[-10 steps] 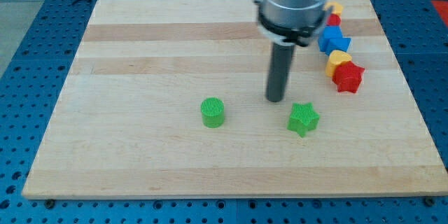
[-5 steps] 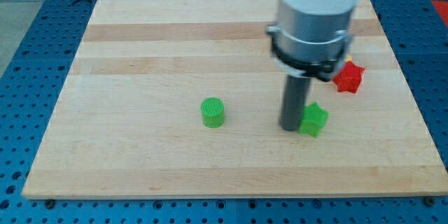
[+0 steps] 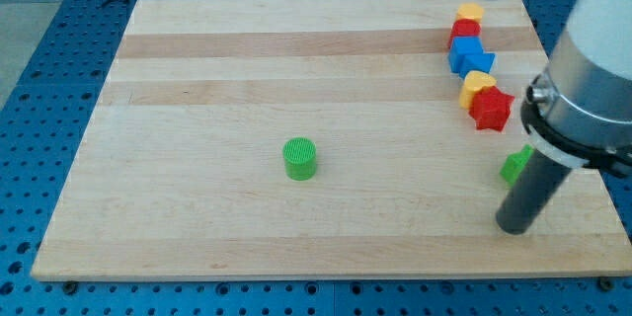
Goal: Move the green star right to the green circle
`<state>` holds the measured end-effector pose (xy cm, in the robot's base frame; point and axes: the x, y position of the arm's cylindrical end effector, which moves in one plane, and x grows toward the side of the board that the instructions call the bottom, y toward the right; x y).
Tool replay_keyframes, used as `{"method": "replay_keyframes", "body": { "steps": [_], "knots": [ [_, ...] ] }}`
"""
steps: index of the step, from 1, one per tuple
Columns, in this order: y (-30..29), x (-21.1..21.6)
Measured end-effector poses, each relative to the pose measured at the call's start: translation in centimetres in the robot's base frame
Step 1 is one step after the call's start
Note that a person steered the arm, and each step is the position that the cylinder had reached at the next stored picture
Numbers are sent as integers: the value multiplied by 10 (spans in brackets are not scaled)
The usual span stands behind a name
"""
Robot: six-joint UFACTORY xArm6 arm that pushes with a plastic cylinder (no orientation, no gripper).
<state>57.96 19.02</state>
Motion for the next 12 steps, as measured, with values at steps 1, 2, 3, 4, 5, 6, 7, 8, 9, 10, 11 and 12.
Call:
{"method": "replay_keyframes", "body": {
  "steps": [1,2,3,4,5,6,7,8,9,10,11,12],
  "knots": [
    [25,-3],
    [45,-17],
    [47,-34],
    [40,-55],
    [38,-68],
    [38,-71],
    [41,-59],
    [36,-52],
    [22,-58],
    [19,-82],
    [19,-77],
    [17,-53]
  ]
}}
